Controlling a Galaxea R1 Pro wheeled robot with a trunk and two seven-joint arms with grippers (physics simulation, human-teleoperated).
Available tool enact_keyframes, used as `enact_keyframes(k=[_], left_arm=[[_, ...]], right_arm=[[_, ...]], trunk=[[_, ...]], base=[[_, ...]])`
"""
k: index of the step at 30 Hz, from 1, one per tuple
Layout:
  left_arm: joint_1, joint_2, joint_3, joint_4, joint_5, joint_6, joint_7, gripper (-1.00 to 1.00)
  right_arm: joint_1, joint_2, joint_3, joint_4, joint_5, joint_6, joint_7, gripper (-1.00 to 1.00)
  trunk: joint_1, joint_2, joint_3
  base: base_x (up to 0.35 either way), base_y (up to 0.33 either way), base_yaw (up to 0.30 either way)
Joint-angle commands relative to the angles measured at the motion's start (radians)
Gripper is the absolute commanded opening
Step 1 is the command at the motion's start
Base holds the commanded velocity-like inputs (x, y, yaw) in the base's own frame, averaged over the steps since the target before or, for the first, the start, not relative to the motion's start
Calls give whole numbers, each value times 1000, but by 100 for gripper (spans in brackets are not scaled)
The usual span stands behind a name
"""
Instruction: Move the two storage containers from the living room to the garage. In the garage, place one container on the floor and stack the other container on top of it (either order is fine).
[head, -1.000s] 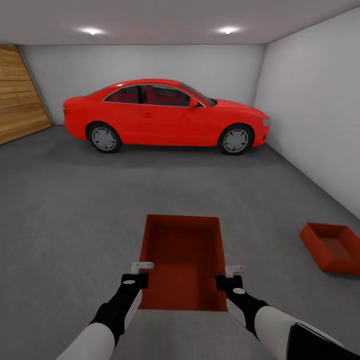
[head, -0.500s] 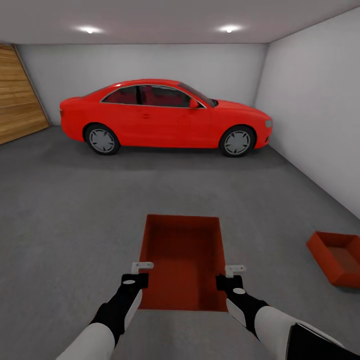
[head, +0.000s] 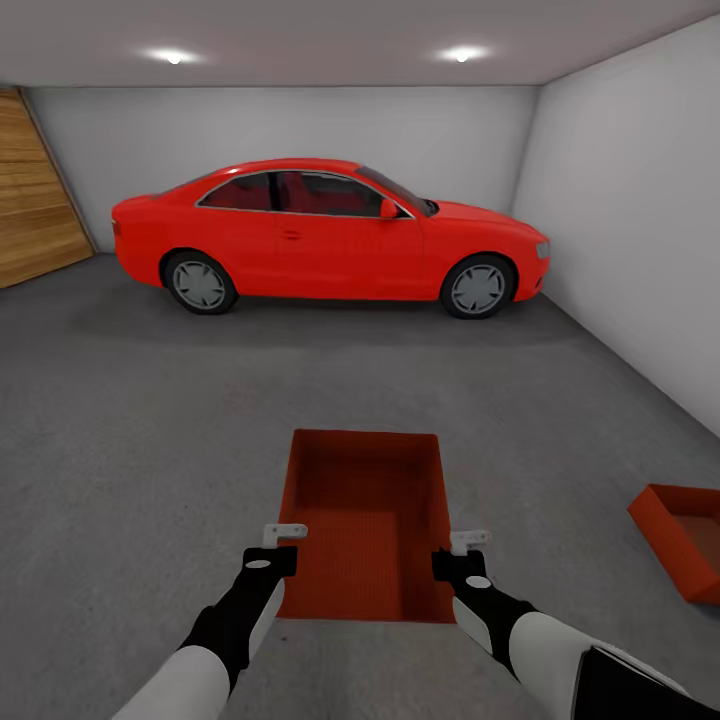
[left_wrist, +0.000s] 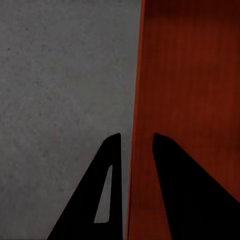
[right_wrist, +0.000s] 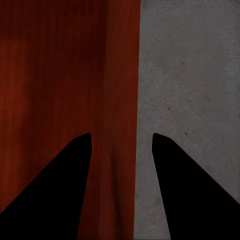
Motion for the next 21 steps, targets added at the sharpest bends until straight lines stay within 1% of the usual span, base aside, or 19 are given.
enact_keyframes(k=[1, 21], left_arm=[[-1, 1, 2, -3, -19, 9, 6, -100], [-1, 1, 2, -3, -19, 9, 7, -100]], right_arm=[[-1, -1, -2, 12, -9, -5, -3, -100], [-1, -1, -4, 12, -9, -4, -3, -100]], trunk=[[1, -2, -2], [1, -2, -2]], base=[[322, 0, 0], [322, 0, 0]])
